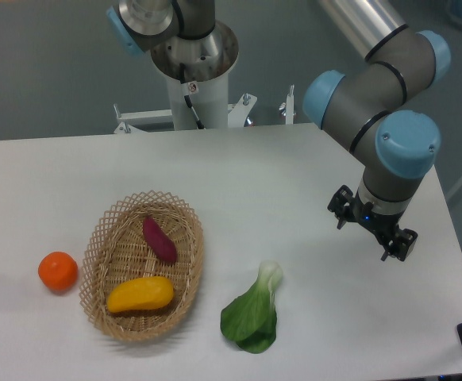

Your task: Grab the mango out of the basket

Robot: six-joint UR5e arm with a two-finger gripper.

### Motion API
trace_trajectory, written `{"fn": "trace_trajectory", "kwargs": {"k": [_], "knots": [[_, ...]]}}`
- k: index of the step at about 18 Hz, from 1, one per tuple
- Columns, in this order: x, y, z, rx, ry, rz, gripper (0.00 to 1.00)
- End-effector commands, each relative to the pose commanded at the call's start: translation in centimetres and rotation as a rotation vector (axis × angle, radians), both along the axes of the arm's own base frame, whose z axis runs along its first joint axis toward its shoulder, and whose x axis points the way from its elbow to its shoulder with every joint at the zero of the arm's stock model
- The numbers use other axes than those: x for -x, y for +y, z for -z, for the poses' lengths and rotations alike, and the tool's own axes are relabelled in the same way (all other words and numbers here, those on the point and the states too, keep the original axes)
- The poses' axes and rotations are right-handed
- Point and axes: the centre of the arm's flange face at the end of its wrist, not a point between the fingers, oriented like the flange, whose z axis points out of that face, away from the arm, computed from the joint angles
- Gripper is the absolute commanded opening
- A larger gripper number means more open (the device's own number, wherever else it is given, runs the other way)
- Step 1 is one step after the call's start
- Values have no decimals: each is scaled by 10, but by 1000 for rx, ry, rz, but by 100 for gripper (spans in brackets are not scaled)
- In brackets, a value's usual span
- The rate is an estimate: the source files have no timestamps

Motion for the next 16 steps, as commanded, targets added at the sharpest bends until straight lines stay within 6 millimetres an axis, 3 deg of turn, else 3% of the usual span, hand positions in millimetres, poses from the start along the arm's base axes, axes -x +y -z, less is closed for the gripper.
{"fn": "trace_trajectory", "kwargs": {"k": [12, 16], "knots": [[-9, -5, 6, -51, -42, -17, 100], [-32, 7, 11, -122, -80, -73, 100]]}}
